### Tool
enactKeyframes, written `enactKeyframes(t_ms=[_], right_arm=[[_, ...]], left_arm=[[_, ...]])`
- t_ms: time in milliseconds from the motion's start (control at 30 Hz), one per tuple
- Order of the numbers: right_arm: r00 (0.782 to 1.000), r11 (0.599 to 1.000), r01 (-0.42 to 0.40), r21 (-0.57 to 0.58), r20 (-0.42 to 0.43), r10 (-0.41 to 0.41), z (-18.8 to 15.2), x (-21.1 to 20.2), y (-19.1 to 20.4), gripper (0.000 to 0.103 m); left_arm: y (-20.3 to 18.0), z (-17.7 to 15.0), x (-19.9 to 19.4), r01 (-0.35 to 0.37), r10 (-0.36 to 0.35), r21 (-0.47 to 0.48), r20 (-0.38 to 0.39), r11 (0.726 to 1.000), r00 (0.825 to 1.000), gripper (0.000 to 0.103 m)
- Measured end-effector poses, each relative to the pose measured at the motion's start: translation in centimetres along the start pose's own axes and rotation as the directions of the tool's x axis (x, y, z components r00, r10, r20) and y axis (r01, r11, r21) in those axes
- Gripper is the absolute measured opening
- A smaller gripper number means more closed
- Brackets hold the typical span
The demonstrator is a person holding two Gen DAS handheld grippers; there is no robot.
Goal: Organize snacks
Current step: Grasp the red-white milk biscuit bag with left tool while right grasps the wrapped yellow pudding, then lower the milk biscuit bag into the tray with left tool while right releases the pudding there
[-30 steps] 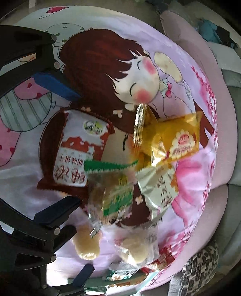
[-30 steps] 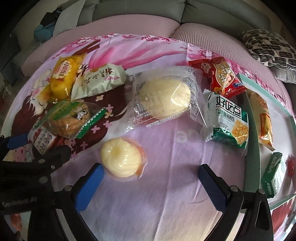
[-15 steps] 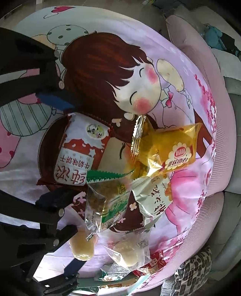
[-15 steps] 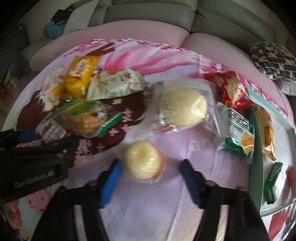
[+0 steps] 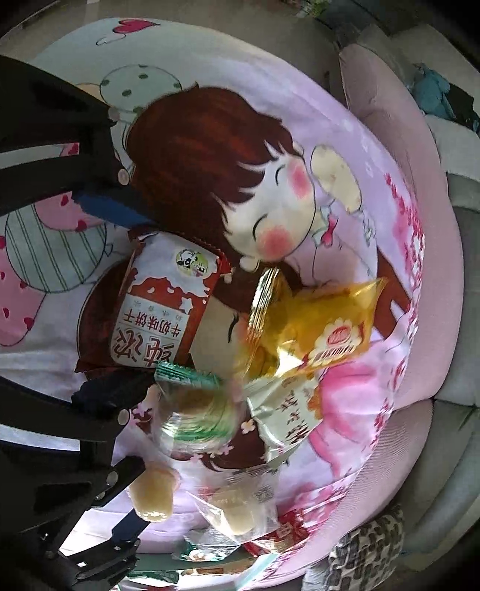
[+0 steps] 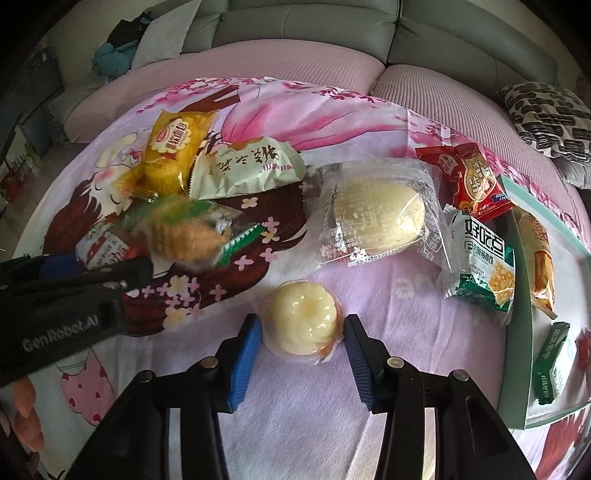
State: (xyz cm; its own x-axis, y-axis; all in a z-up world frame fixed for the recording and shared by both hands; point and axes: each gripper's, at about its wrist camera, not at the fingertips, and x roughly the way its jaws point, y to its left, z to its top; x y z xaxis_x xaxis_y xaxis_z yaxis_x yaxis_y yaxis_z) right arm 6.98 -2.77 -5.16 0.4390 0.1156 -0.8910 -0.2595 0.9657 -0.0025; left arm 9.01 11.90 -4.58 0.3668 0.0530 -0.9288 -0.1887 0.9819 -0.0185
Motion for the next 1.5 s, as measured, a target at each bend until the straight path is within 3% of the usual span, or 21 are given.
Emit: enactKeyframes(t_ms=[300, 533, 733, 1067, 1200, 1333, 1500], right_arm=[[0.999, 1.000, -0.026, 0.011, 0.037, 0.026, 0.5, -1.3, -0.2, 0.049], [0.994, 0.999, -0.027, 0.021, 0.108, 0.024, 1.3, -3.7, -0.8, 0.049], [0.992, 0.999, -0.033, 0.043, 0.125, 0.028, 1.4, -4.4, -1.6, 0.049], [0.988, 0.987, -0.004, 0.160, 0.155, -0.021, 1.9, -5.8, -6.4, 0.049], [0.985, 0.979, 0.019, 0.203, 0.163, -0.053, 1.8, -6.5, -8.7, 0.049], [0.982, 0.965, 0.052, 0.258, 0.165, -0.097, 1.5, -7.1, -11.5, 0.049], [0.981, 0.931, 0.058, 0.361, 0.153, -0.120, 0.8, -7.7, -16.0, 0.049]], left_arm=[[1.0, 0.0, -3.9, -0.033, 0.035, -0.023, 0.091, 0.999, 0.995, 0.070], [0.5, 0.3, -8.0, -0.022, 0.026, -0.026, 0.205, 0.999, 0.978, 0.070], [-1.3, 0.7, -8.8, -0.017, 0.011, 0.025, 0.231, 1.000, 0.973, 0.070], [-5.0, 0.9, -10.3, 0.028, -0.057, 0.109, 0.274, 0.994, 0.960, 0.070], [-7.4, 1.2, -11.1, 0.074, -0.115, 0.147, 0.291, 0.986, 0.950, 0.070], [-10.8, 1.4, -11.4, 0.101, -0.168, 0.228, 0.298, 0.968, 0.940, 0.070], [-15.2, 1.3, -10.7, 0.141, -0.225, 0.312, 0.254, 0.940, 0.941, 0.070]])
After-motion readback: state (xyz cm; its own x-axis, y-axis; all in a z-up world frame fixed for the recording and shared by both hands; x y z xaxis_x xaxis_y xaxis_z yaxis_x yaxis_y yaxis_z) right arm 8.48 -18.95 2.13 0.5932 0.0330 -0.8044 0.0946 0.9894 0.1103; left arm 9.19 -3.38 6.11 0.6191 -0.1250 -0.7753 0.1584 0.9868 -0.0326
